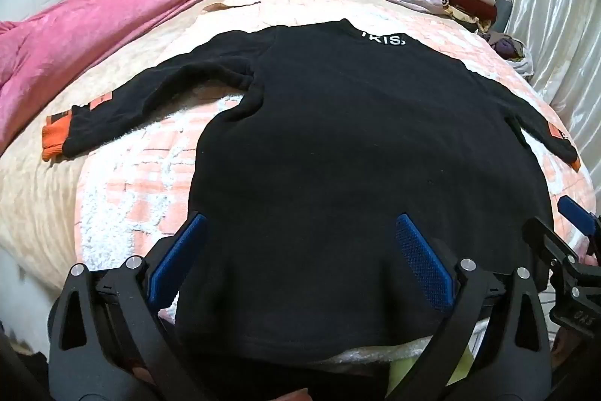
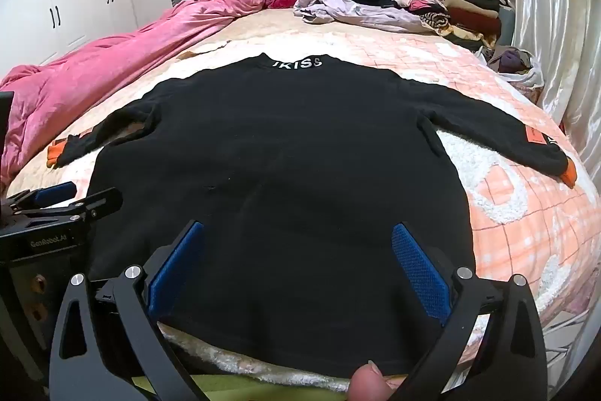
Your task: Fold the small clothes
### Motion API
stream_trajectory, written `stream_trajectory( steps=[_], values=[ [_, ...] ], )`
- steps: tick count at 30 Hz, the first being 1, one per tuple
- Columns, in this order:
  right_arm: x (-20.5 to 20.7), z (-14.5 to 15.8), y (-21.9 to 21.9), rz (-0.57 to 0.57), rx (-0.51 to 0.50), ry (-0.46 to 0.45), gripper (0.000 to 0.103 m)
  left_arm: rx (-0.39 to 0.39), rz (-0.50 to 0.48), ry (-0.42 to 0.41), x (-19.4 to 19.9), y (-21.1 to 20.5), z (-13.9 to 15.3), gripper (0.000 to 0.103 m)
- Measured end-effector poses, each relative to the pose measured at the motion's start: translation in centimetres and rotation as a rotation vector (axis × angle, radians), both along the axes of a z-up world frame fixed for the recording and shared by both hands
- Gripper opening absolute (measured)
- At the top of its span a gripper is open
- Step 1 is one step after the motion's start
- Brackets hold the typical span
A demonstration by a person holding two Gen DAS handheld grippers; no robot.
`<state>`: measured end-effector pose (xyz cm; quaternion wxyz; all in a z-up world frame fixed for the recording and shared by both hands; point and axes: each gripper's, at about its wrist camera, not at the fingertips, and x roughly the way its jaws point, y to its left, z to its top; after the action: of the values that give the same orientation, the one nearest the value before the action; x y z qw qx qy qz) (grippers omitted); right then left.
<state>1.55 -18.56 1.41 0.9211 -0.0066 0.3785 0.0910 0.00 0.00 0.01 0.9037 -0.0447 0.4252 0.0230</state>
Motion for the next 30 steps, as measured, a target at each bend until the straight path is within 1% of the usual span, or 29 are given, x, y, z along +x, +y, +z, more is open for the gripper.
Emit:
stream_trajectory(
  steps=[1, 7, 24, 30],
  values=[
    [0.00, 0.01, 0.02, 0.000, -0.003, -0.001, 0.099, 0.022, 0.002, -0.005, -0.02, -0.08, 0.00, 0.094],
    [-0.19, 0.03, 0.51, 0.002, 0.001, -0.012, 0.099, 0.021, 0.002, -0.003, -0.01, -0.14, -0.03, 0.094],
    [-0.22, -0.20, 0.36, 0.003, 0.005, 0.004, 0.099, 0.019, 0.007, -0.003, -0.19, -0.64, 0.03, 0.094],
    [-0.39, -0.23, 0.23, 0.003, 0.011, 0.005, 0.099, 0.015, 0.003, -0.002, -0.19, -0.21, 0.04, 0.094]
  ],
)
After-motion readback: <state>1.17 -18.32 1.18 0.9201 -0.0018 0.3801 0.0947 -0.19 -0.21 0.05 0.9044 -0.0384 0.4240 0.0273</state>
